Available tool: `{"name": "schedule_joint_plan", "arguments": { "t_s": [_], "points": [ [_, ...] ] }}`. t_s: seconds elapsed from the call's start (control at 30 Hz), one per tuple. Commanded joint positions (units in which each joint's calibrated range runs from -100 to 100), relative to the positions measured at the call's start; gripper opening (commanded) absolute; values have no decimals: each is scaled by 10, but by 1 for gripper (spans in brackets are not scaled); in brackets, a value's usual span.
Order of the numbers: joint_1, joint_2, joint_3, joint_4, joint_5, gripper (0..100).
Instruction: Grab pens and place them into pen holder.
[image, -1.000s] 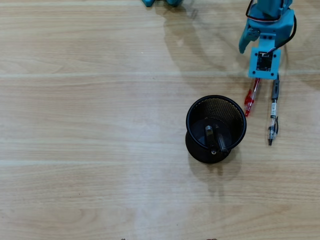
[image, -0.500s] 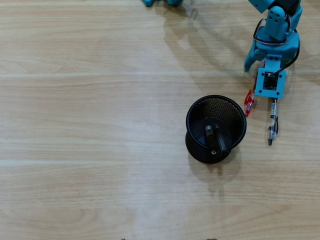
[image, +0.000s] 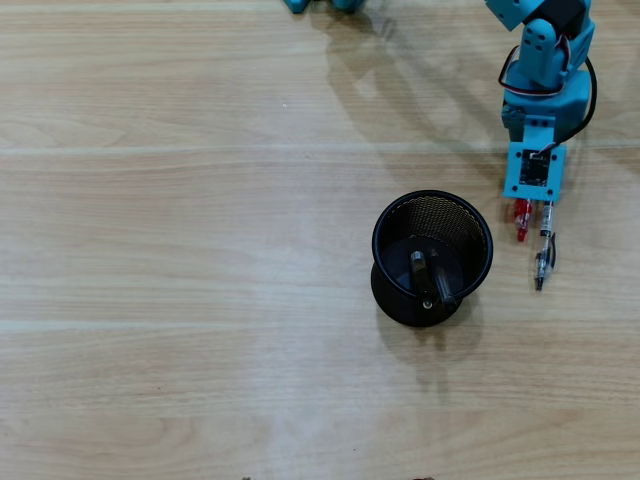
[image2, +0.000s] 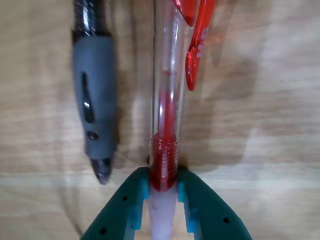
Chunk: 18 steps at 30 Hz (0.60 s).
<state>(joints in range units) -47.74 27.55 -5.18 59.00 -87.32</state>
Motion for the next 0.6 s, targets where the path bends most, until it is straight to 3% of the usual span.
{"name": "schedule_joint_plan", "arguments": {
  "t_s": [0.0, 0.23, 0.43, 0.57],
  "points": [
    [16, -93, -2, 3, 39, 2],
    [69, -284, -13, -58, 128, 2],
    [191, -367, 45, -315, 271, 2],
    [257, -390, 163, -460, 279, 2]
  ]
}}
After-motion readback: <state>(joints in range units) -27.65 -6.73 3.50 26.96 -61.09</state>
